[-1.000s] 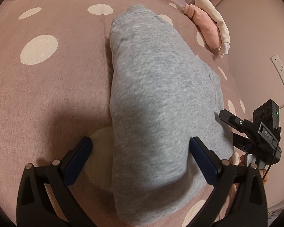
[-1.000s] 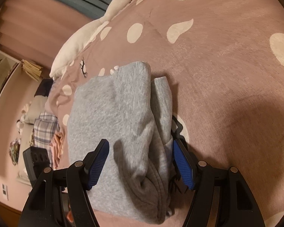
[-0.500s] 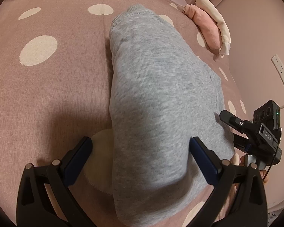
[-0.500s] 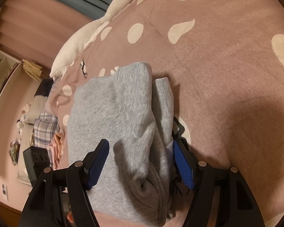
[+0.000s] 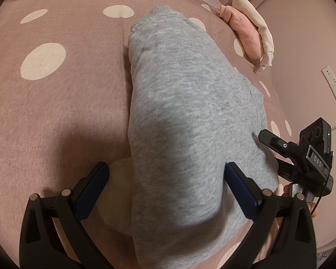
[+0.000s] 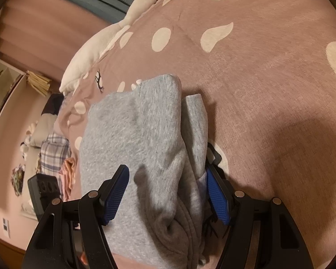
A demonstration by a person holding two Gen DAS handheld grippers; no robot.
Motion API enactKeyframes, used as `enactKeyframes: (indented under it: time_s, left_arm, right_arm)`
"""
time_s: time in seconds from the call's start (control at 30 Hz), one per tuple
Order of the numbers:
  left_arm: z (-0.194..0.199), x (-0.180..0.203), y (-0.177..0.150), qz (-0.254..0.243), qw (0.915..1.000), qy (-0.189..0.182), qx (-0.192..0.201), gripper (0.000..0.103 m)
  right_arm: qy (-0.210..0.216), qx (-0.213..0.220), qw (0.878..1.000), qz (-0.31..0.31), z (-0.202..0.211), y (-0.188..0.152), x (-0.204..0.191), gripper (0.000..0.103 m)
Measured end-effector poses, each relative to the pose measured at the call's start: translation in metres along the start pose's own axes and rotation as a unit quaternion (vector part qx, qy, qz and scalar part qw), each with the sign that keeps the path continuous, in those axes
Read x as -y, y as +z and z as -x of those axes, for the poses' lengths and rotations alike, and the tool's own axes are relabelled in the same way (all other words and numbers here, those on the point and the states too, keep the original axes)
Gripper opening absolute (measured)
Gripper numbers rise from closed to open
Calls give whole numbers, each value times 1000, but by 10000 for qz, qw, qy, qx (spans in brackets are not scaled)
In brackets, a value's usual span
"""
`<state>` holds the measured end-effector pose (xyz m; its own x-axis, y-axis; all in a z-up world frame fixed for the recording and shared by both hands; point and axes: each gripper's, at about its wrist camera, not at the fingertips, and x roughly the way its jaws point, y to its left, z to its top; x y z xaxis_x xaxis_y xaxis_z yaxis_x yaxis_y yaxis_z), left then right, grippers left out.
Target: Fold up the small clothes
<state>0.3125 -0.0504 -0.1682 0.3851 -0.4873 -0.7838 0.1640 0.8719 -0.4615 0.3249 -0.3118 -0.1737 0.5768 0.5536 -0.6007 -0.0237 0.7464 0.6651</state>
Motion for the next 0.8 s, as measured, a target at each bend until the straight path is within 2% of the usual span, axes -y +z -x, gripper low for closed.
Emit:
enactKeyframes:
  time_s: [0.8]
  left_arm:
    - [-6,0,10,83,9999,-58,-11,103]
  right_arm:
    - [57,-24,10000,40,-19,11,-8,73]
